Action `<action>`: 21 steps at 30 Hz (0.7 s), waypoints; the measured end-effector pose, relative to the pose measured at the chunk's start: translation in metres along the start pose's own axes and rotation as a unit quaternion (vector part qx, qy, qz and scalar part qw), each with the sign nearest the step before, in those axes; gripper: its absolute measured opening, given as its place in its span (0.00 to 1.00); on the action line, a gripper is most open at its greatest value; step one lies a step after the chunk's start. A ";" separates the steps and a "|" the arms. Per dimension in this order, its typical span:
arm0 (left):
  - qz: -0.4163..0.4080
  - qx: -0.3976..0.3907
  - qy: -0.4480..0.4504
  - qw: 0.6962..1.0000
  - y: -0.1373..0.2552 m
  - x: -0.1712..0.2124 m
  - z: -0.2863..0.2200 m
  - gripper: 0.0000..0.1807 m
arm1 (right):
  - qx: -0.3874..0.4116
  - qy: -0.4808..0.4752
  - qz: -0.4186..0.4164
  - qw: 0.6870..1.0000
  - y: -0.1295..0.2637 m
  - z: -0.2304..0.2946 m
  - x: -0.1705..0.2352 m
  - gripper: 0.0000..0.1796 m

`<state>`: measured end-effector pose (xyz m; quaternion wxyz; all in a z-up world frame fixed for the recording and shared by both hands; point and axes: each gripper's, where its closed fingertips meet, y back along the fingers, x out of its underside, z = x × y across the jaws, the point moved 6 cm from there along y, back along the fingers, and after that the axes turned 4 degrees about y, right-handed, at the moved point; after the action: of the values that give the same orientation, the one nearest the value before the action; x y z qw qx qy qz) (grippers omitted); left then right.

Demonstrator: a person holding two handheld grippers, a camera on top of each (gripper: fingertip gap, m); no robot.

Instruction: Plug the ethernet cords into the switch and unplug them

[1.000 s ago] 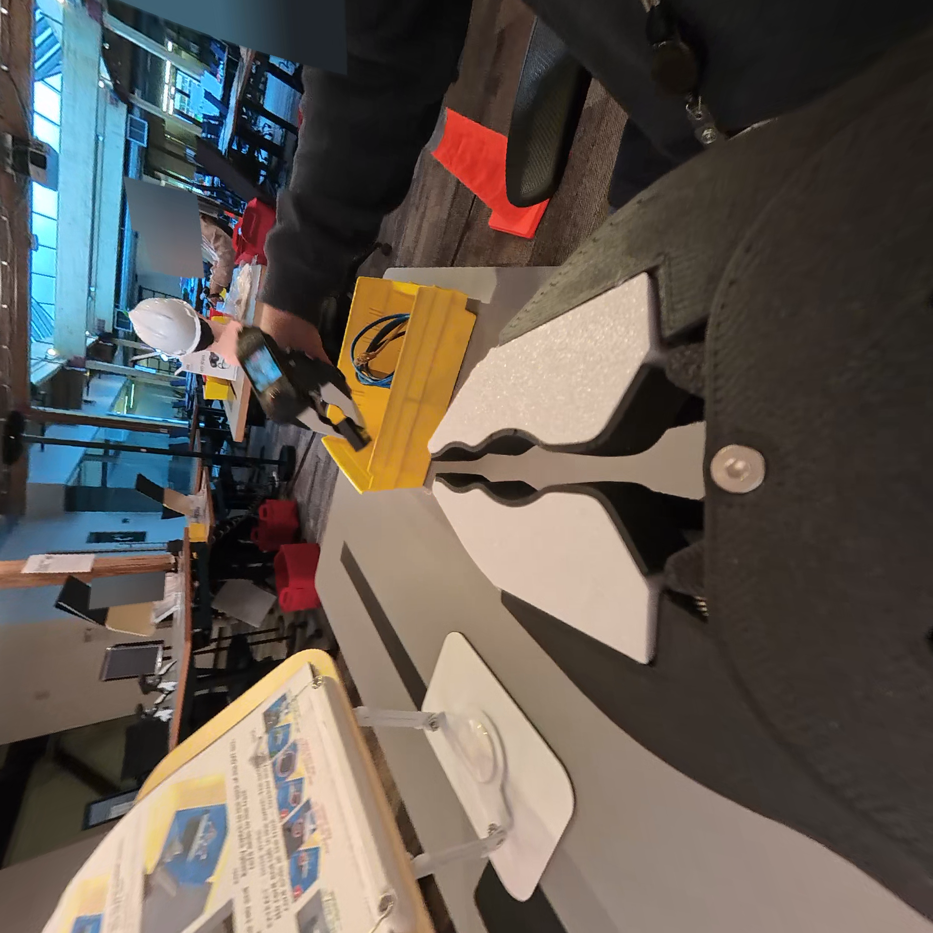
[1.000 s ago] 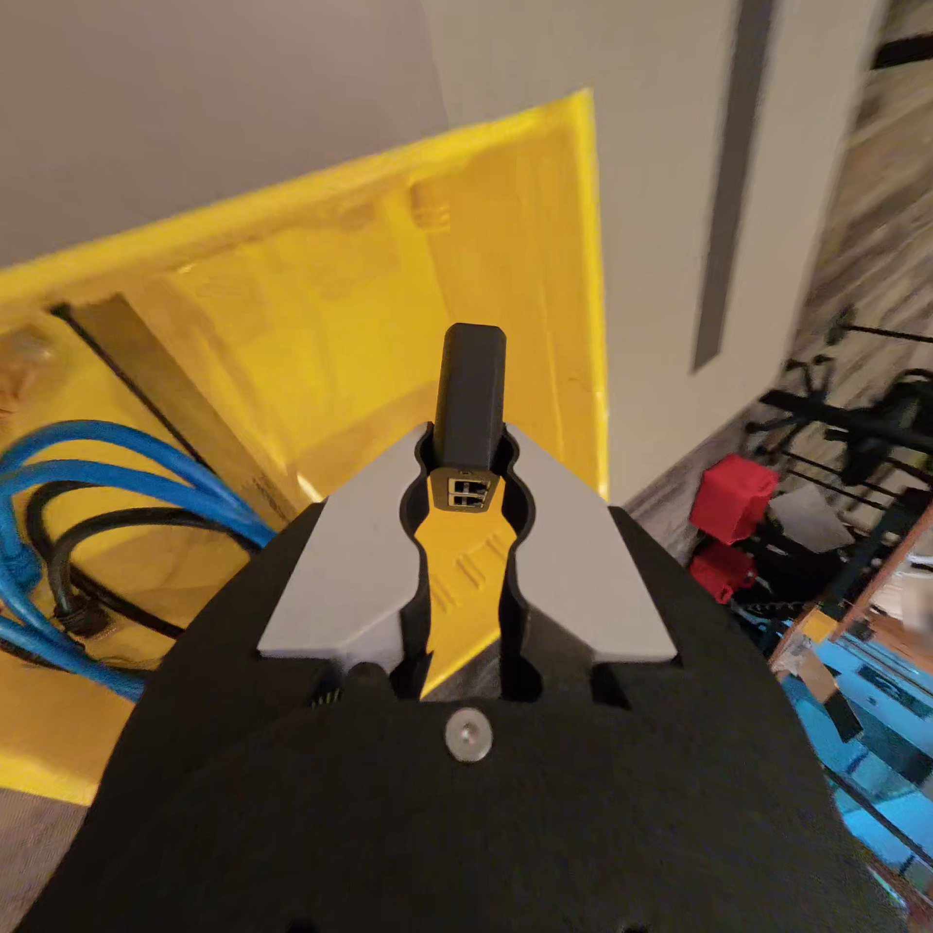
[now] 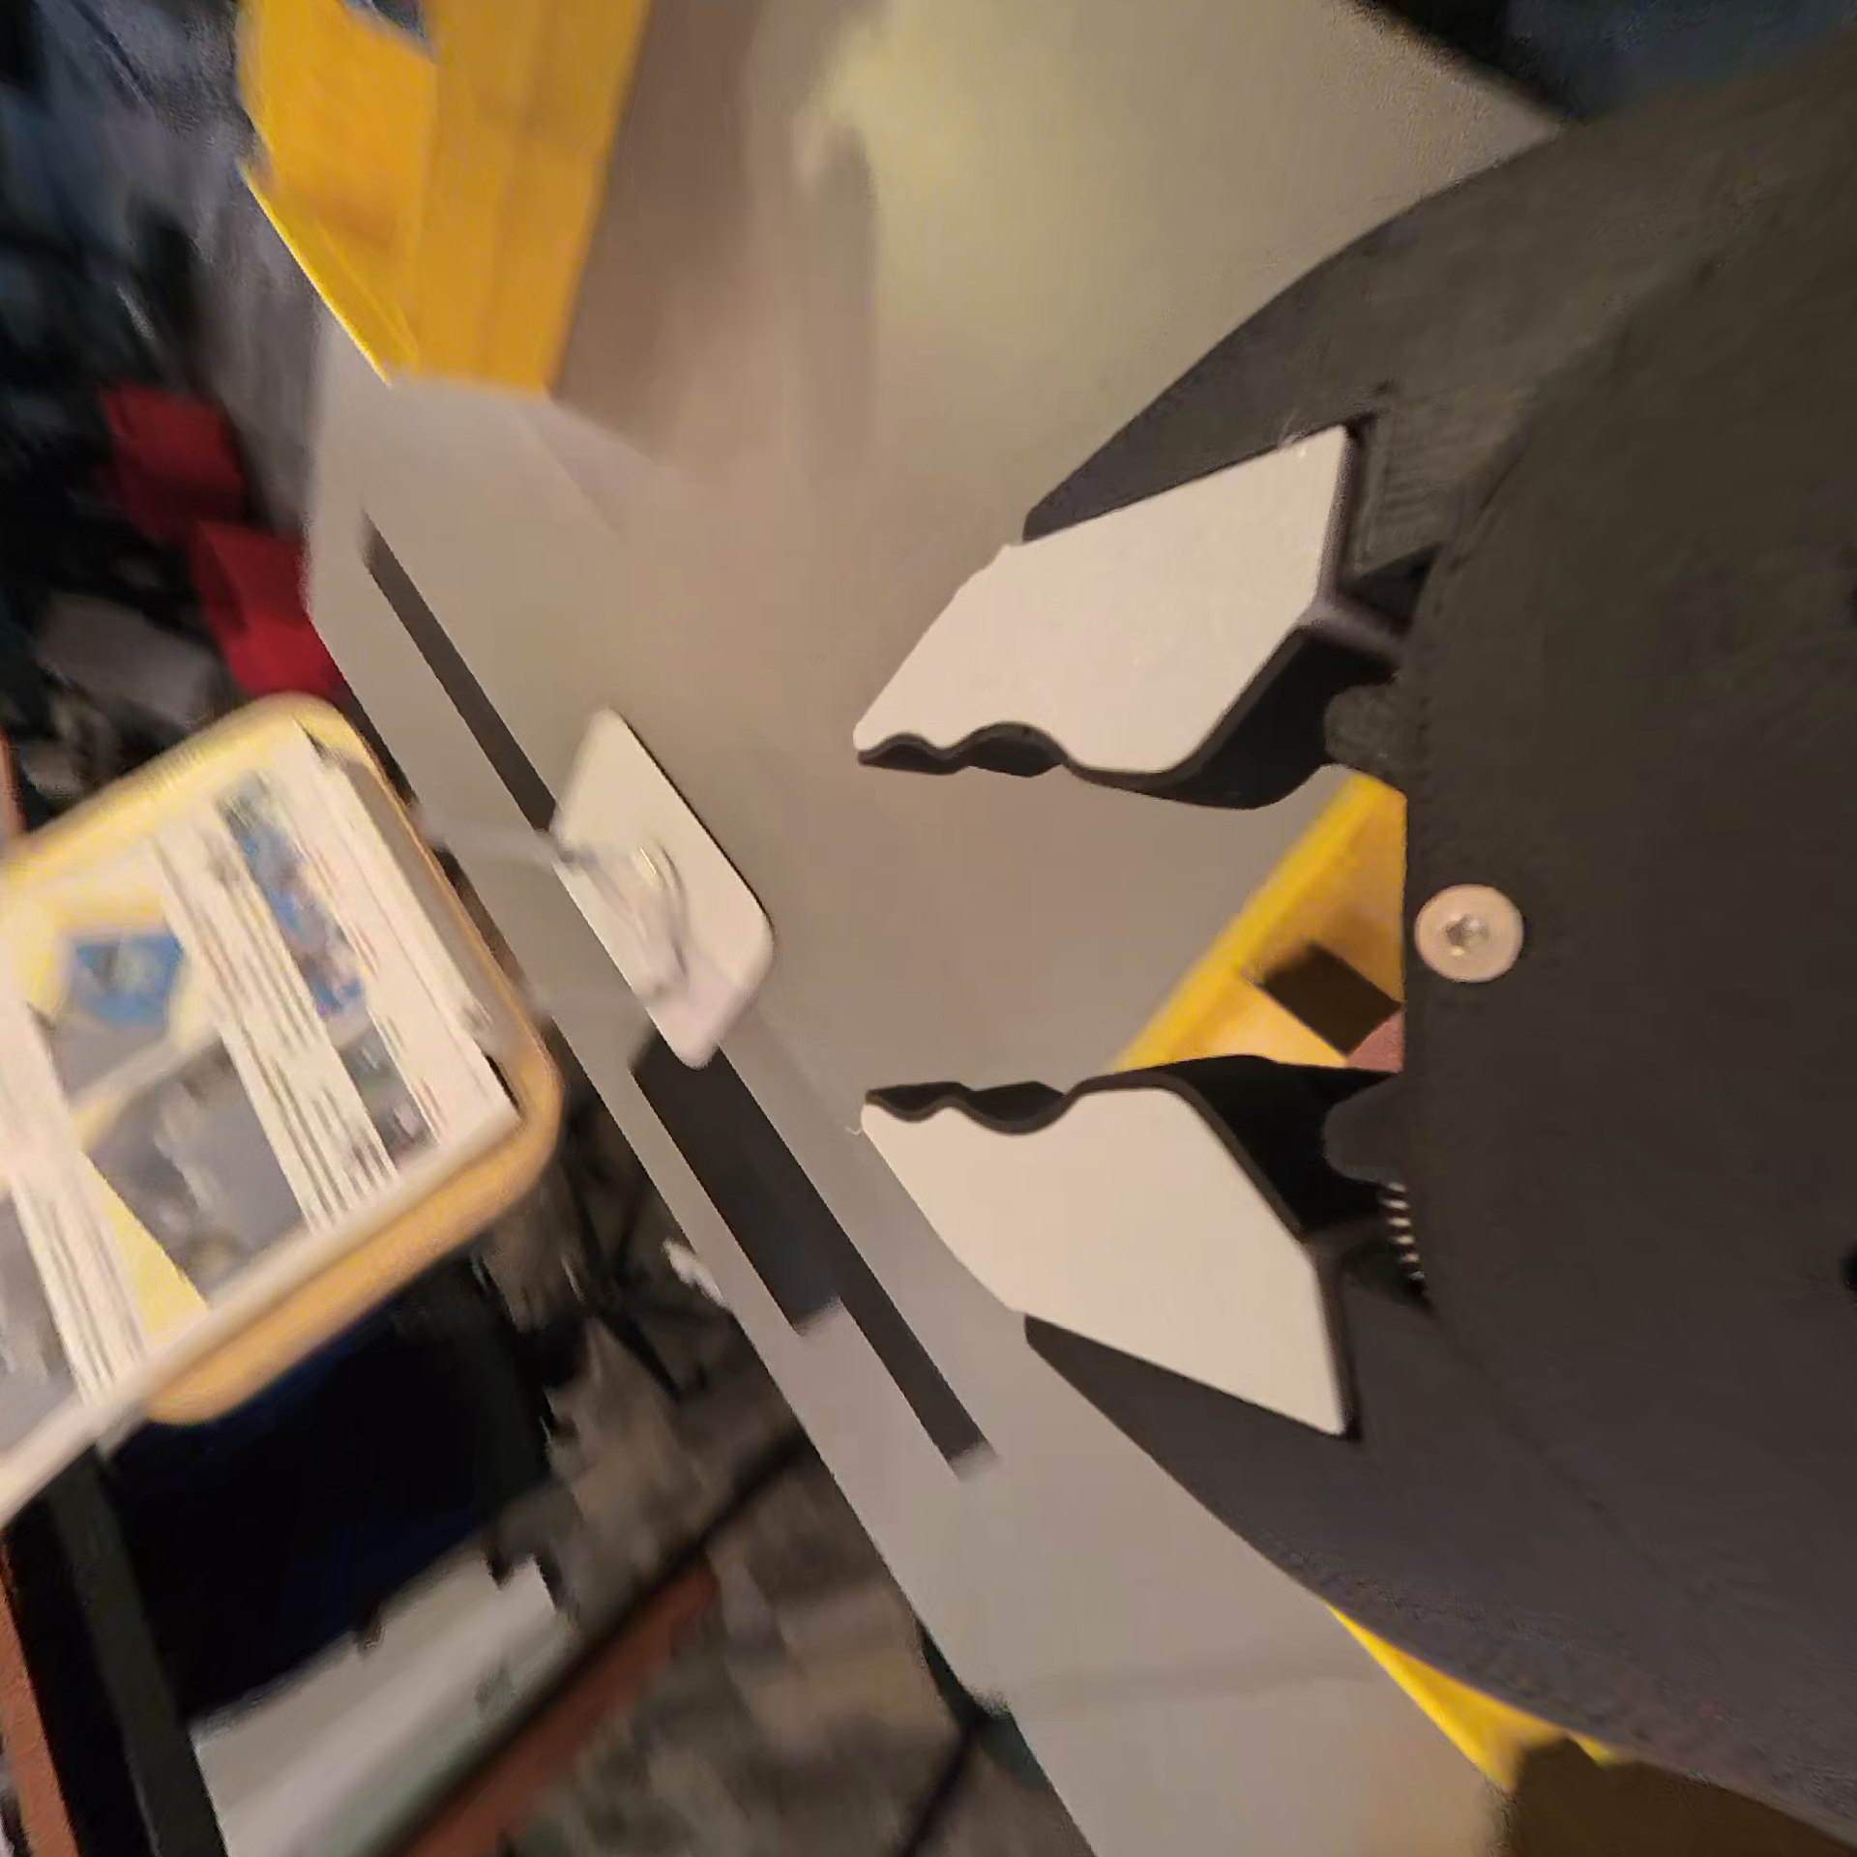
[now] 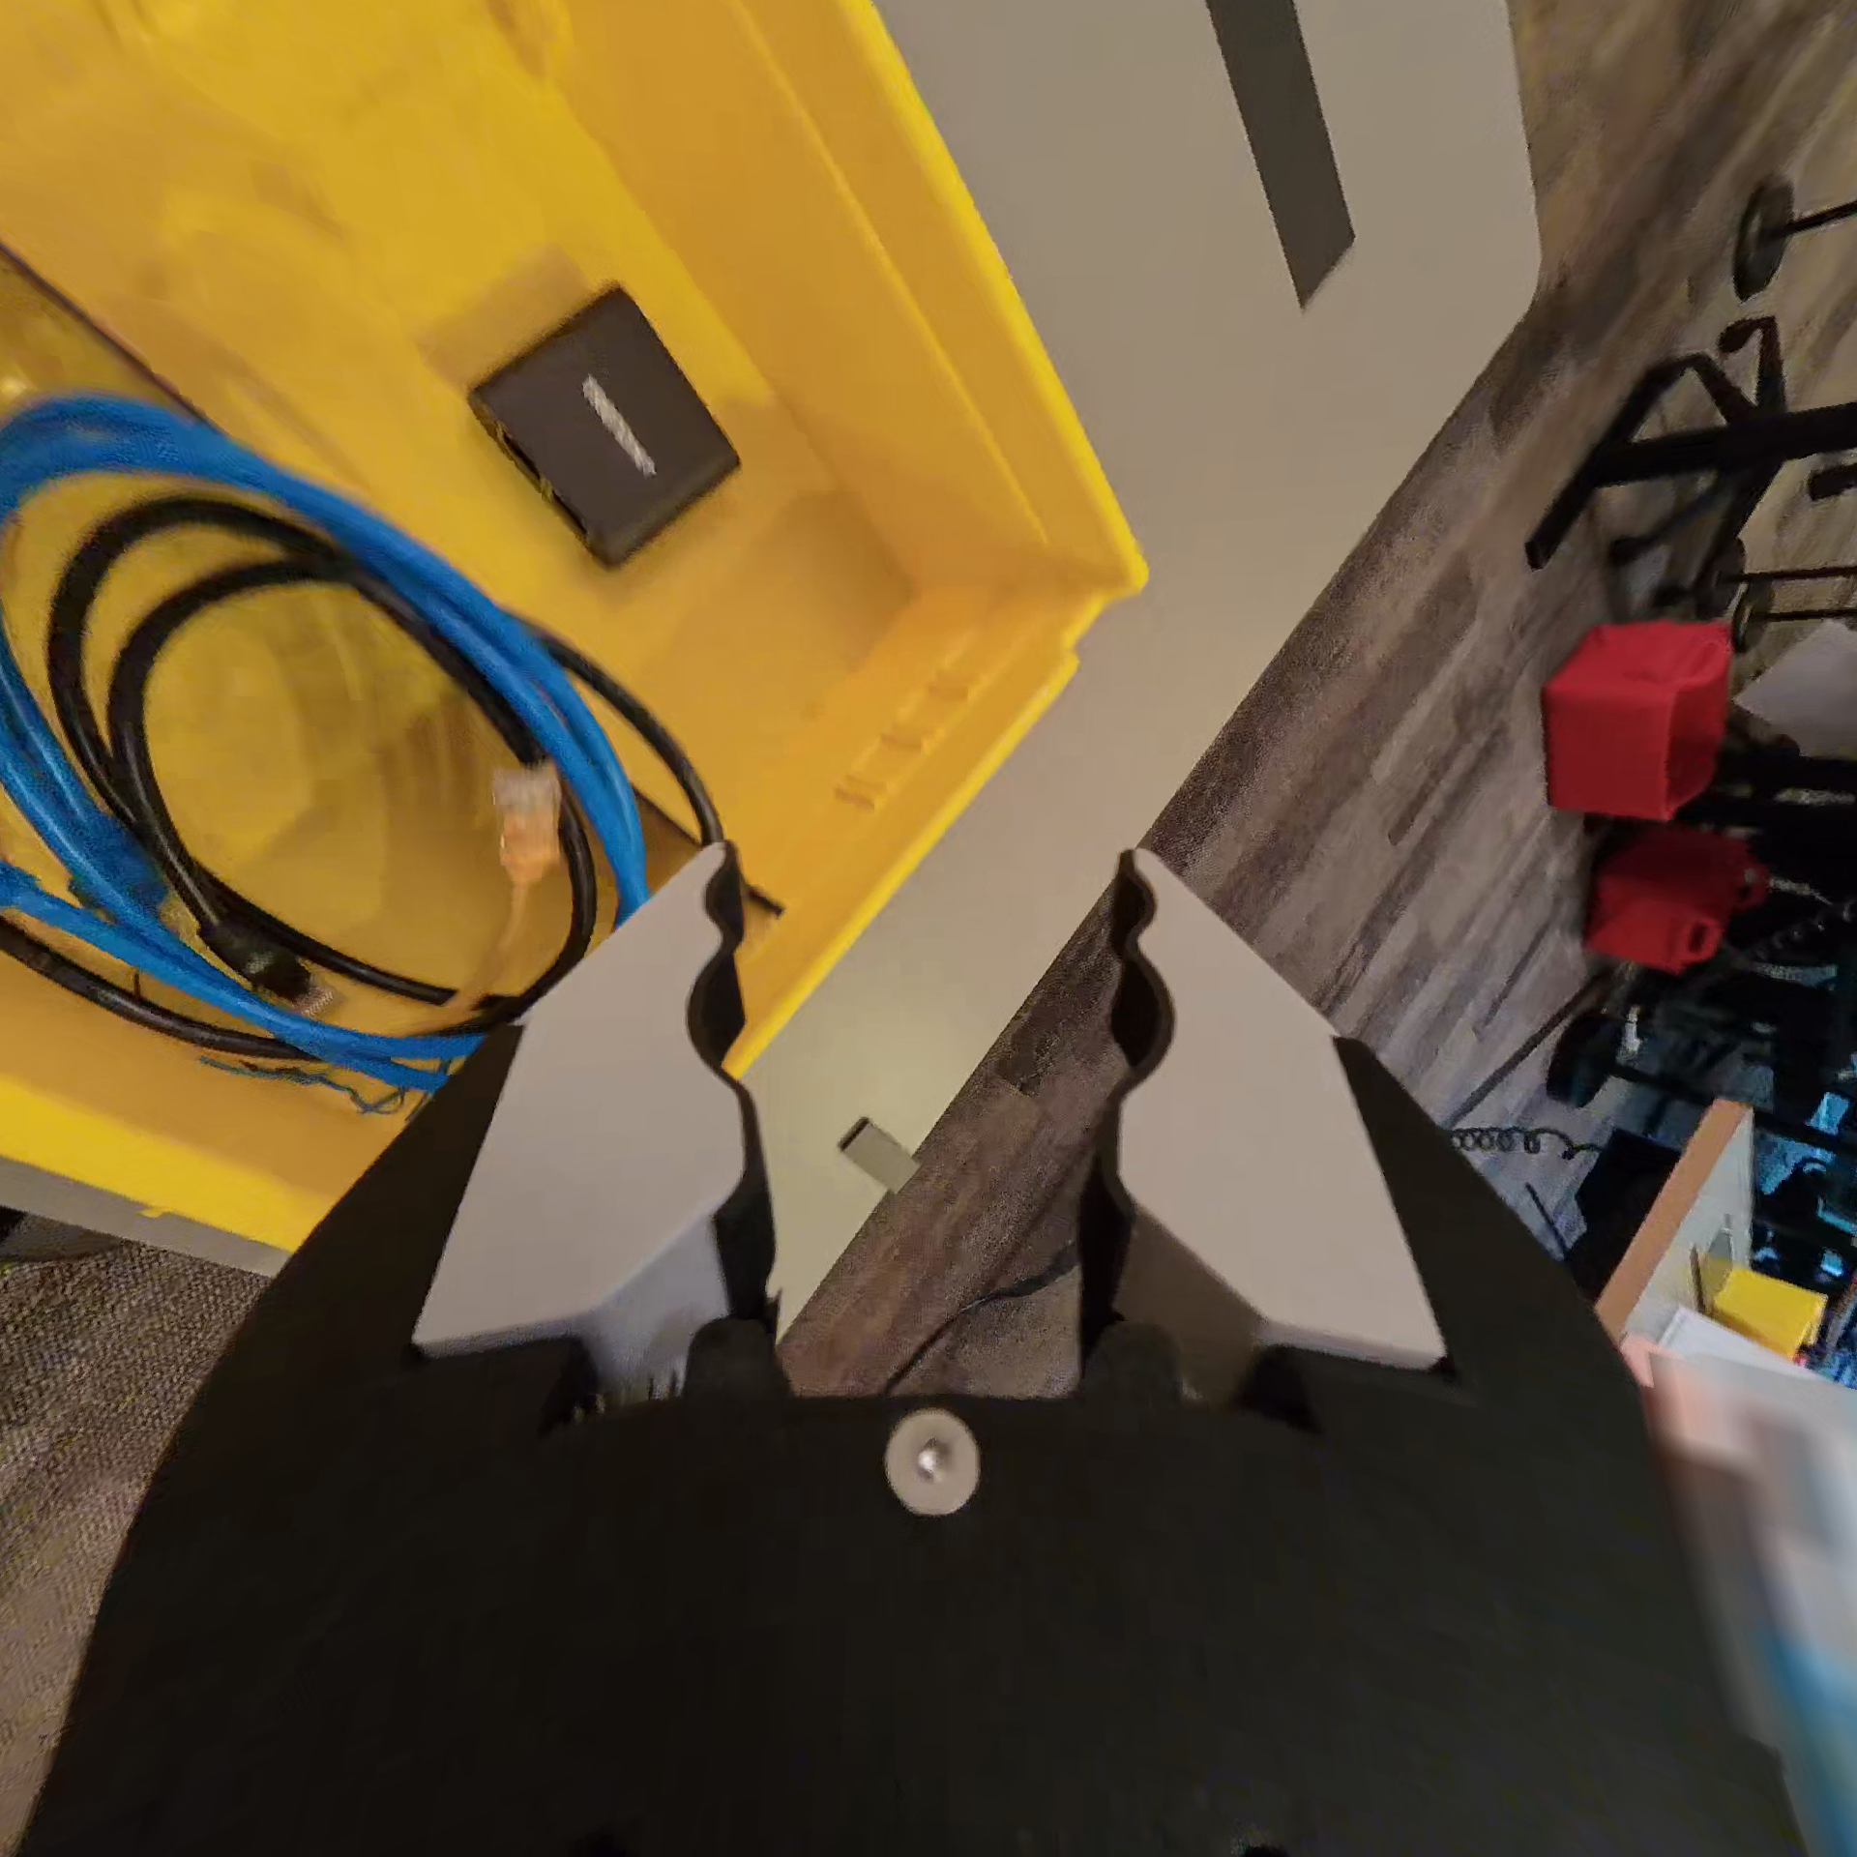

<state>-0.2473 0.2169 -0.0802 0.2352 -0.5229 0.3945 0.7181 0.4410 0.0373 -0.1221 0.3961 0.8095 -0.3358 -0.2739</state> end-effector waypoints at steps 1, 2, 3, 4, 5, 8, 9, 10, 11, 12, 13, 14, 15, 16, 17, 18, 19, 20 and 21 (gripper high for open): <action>0.019 -0.052 -0.024 0.998 0.012 0.011 0.016 0.32 | -0.006 -0.012 -0.002 1.000 -0.002 0.006 0.013 0.44; 0.040 -0.099 -0.046 0.993 0.025 0.023 0.031 0.32 | -0.023 -0.033 -0.005 0.999 -0.005 0.014 0.025 0.45; 0.060 -0.129 -0.050 0.989 0.038 0.035 0.044 0.32 | -0.043 -0.058 -0.013 0.997 -0.007 0.022 0.036 0.47; 0.086 -0.148 -0.039 0.984 0.050 0.049 0.056 0.33 | -0.057 -0.083 -0.021 0.995 -0.009 0.029 0.046 0.47; 0.118 -0.169 -0.026 0.978 0.062 0.064 0.068 0.36 | -0.069 -0.109 -0.029 0.991 -0.011 0.035 0.056 0.46; 0.168 -0.206 0.037 0.963 0.094 0.103 0.093 0.41 | -0.109 -0.177 -0.054 0.977 -0.016 0.054 0.078 0.44; 0.169 -0.207 0.072 0.961 0.101 0.113 0.098 0.43 | -0.125 -0.197 -0.061 0.970 -0.019 0.060 0.083 0.45; 0.160 -0.206 0.106 0.960 0.107 0.121 0.100 0.44 | -0.146 -0.210 -0.068 0.964 -0.023 0.068 0.086 0.46; 0.148 -0.209 0.133 0.957 0.112 0.126 0.102 0.44 | -0.161 -0.220 -0.075 0.959 -0.027 0.075 0.088 0.47; 0.152 -0.209 0.146 0.955 0.115 0.134 0.103 0.44 | -0.177 -0.230 -0.082 0.953 -0.032 0.080 0.088 0.46; 0.176 -0.211 0.151 0.950 0.116 0.144 0.105 0.45 | -0.193 -0.235 -0.085 0.949 -0.037 0.086 0.088 0.46; 0.207 -0.219 0.149 0.942 0.116 0.156 0.106 0.47 | -0.201 -0.235 -0.082 0.948 -0.043 0.091 0.088 0.45; 0.233 -0.224 0.143 0.935 0.115 0.168 0.107 0.48 | -0.202 -0.230 -0.078 0.949 -0.048 0.094 0.086 0.41; 0.252 -0.223 0.142 0.931 0.113 0.177 0.107 0.48 | -0.204 -0.227 -0.074 0.949 -0.052 0.097 0.084 0.36; 0.266 -0.223 0.144 0.927 0.110 0.185 0.106 0.47 | -0.205 -0.227 -0.071 0.950 -0.056 0.100 0.081 0.33; 0.276 -0.229 0.141 0.923 0.108 0.191 0.107 0.45 | -0.194 -0.229 -0.069 0.951 -0.060 0.099 0.079 0.30; 0.284 -0.239 0.135 0.919 0.107 0.196 0.108 0.43 | -0.185 -0.232 -0.071 0.952 -0.062 0.098 0.077 0.28; 0.298 -0.250 0.126 0.913 0.107 0.202 0.109 0.39 | -0.181 -0.237 -0.074 0.952 -0.063 0.097 0.076 0.25; 0.314 -0.256 0.112 0.907 0.106 0.207 0.109 0.37 | -0.177 -0.243 -0.075 0.951 -0.064 0.096 0.074 0.23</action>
<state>-0.4596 0.2289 -0.2248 -0.1900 -0.4913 0.3640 0.7681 0.4401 -0.0338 -0.2396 0.4181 0.6579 -0.3067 -0.5461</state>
